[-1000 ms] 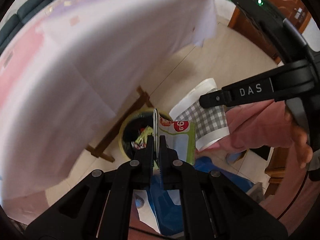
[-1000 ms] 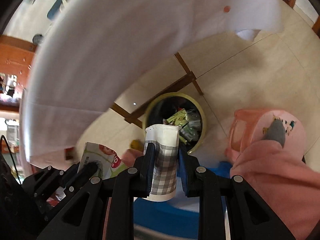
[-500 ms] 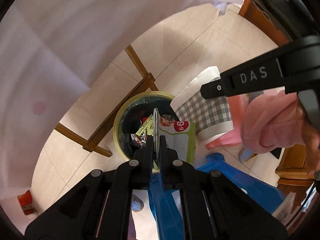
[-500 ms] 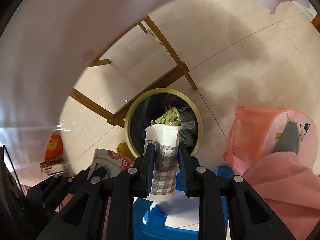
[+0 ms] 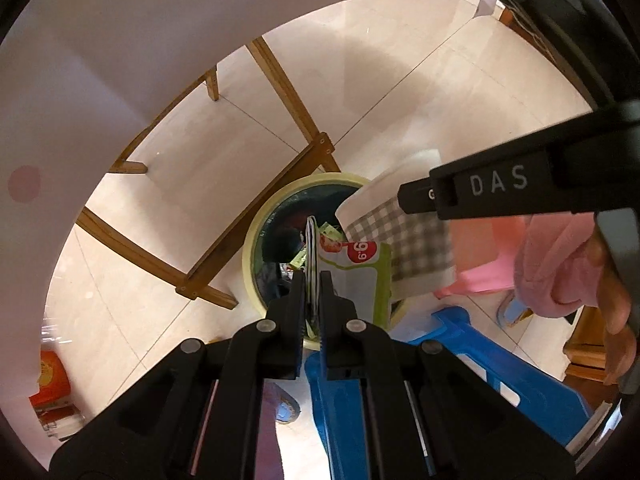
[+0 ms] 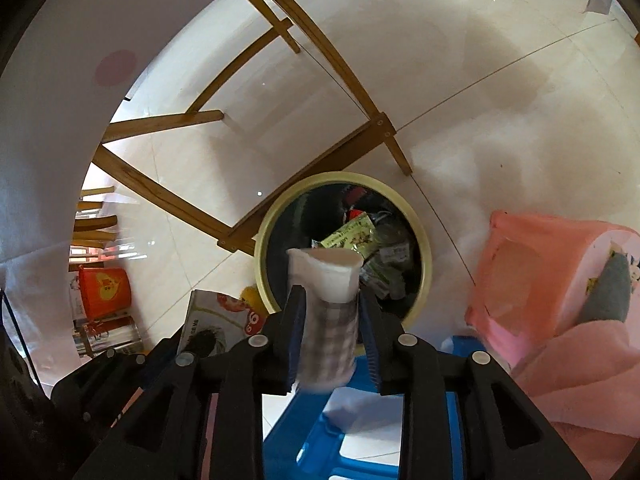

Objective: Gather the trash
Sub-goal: 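Carry bag and cup down over the bin and open both tools, then raise both open tools back over the table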

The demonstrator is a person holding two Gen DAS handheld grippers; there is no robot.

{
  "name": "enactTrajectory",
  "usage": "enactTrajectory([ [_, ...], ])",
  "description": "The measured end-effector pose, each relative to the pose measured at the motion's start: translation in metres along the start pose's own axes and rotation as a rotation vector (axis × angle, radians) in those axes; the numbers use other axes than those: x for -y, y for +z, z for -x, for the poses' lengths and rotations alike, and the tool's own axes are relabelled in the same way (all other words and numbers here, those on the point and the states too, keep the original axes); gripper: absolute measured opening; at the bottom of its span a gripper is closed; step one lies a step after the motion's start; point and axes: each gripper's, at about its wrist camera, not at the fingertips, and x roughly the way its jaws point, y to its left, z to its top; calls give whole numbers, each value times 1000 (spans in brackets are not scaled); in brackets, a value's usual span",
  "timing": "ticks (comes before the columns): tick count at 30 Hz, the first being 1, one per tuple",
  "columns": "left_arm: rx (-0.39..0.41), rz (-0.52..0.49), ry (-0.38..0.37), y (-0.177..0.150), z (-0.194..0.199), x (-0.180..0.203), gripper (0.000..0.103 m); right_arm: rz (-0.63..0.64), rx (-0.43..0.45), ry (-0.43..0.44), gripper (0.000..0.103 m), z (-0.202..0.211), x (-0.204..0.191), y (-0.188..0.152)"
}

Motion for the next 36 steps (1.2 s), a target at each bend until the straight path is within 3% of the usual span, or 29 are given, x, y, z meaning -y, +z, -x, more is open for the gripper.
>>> enactTrajectory([
  [1,1,-2,6,1,-1,-1,3,-5,5,4,37,1,0,1],
  [5,10,5,21,3,1,-5,7,-30,15,17,37,3,2,3],
  [6,13,11,18,4,2,-6,15,-35,16,17,37,3,2,3],
  [8,20,24,11,5,4,-8,55,-40,18,18,38,3,4,3],
  [9,26,31,11,6,6,-10,79,-41,18,16,38,3,5,3],
  [18,27,44,-35,8,18,-11,81,-16,34,-14,38,13,6,1],
  [24,36,25,-77,3,41,2,81,56,41,-81,38,32,2,-4],
  [29,62,37,-148,4,74,5,81,87,-2,-198,38,63,0,-15],
  [34,102,10,-228,5,123,6,81,220,-7,-220,38,114,-26,-34],
  [36,131,-10,-248,6,148,3,81,290,29,-232,38,141,-38,-41],
])
